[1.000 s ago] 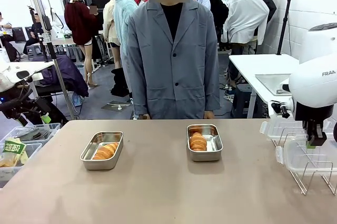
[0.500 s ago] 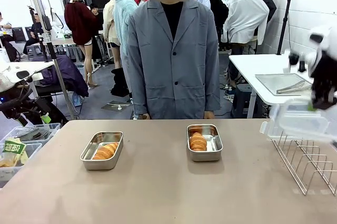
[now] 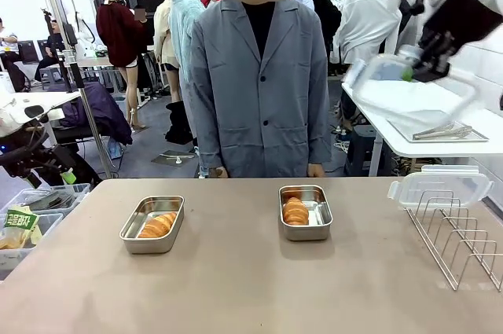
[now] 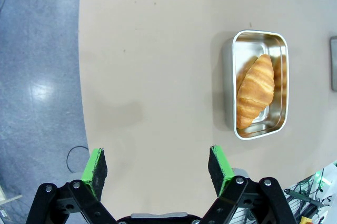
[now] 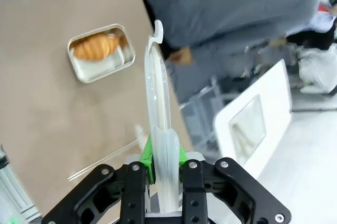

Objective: Place the bread in airtight containers.
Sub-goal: Pick up one Airtight Container lid and hand it to the human, then release when the human grabs the Airtight Container lid, then pick up one Airtight Container lid and hand it to the human.

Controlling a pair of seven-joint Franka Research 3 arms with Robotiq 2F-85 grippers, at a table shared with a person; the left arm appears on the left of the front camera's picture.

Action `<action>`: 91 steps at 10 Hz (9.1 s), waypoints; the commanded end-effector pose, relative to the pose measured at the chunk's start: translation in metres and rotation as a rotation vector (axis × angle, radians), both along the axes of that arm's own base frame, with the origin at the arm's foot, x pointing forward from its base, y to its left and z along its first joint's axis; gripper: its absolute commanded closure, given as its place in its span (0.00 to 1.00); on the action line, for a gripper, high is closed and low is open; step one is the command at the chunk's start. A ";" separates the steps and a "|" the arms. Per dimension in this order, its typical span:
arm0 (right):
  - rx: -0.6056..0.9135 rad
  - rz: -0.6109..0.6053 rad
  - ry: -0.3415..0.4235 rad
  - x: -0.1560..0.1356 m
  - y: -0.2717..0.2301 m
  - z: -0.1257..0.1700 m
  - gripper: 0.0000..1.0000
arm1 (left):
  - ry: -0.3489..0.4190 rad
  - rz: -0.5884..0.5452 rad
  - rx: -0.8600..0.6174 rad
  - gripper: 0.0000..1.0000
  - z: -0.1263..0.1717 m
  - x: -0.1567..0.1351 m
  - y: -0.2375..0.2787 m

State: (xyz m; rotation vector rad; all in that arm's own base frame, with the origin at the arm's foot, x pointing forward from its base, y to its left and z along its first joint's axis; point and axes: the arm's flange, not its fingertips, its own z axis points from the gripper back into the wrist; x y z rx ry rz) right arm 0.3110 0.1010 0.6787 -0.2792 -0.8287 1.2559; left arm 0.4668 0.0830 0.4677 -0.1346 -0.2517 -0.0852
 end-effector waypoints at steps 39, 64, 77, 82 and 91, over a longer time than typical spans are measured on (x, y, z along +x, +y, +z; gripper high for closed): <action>-0.174 0.106 0.215 0.115 -0.039 -0.024 0.00 | 0.005 0.012 0.022 0.00 0.001 -0.001 0.001; -0.174 0.106 0.215 0.115 -0.039 -0.024 0.00 | 0.005 0.012 0.022 0.00 0.001 -0.001 0.001; -0.174 0.106 0.215 0.115 -0.039 -0.024 0.00 | 0.005 0.012 0.022 0.00 0.001 -0.001 0.001; -0.174 0.106 0.215 0.115 -0.039 -0.024 0.00 | 0.005 0.012 0.022 0.00 0.001 -0.001 0.001; -0.172 0.095 0.212 0.115 -0.038 -0.022 0.00 | 0.005 0.012 0.022 0.00 0.001 -0.001 0.001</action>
